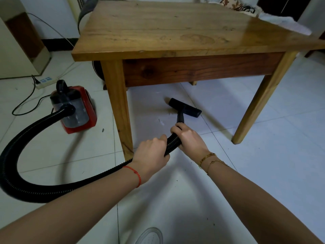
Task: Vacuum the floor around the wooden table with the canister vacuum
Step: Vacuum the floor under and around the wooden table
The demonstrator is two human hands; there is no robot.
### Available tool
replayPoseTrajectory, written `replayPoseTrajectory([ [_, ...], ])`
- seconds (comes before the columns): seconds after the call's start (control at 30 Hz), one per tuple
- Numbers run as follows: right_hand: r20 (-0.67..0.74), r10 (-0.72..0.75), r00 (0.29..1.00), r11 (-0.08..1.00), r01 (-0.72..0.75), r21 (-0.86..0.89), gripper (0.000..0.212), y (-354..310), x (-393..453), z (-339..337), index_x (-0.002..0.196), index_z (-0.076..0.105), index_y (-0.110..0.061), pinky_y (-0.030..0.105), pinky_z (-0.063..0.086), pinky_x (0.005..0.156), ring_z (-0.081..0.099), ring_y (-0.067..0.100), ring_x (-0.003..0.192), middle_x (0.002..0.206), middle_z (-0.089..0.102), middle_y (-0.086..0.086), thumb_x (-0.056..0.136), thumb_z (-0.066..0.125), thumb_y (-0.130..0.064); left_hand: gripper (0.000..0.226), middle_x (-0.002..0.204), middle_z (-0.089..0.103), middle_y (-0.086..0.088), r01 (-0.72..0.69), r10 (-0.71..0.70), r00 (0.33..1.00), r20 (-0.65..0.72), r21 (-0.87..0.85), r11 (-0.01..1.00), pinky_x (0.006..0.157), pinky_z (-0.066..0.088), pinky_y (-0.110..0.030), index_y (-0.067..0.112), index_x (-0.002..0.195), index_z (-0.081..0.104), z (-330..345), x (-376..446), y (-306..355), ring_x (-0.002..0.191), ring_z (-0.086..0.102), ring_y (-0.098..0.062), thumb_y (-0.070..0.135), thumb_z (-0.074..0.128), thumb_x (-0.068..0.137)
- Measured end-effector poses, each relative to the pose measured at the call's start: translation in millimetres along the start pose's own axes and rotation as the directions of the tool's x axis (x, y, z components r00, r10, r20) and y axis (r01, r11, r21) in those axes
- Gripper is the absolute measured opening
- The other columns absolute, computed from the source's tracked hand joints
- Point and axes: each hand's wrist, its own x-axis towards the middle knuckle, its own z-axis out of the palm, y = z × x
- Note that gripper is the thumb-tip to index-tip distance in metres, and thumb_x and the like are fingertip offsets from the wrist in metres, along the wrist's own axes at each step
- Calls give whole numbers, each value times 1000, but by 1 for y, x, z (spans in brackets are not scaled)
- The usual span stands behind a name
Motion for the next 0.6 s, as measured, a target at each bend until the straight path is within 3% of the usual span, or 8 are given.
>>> replayPoseTrajectory([
  [0.13, -5, -36, 999, 999, 36, 20, 25, -19, -14, -9, 105, 58, -4, 41, 54, 72, 58, 37, 89, 111, 56, 16, 81, 62, 1, 19, 75, 47, 0, 9, -8, 1000, -11, 10, 1000, 54, 36, -30, 18, 92, 35, -10, -26, 0, 61, 45, -21, 26, 50, 88],
  [0.6, -64, -63, 996, 995, 68, 76, 19, -63, -43, -14, 98, 58, -5, 37, 51, 64, 57, 33, 82, 102, 57, 13, 79, 61, 1, 20, 71, 46, 1, -2, 4, 1000, -20, 122, 993, 55, 40, -30, 16, 99, 42, -30, -79, -7, 59, 47, -23, 30, 50, 88],
])
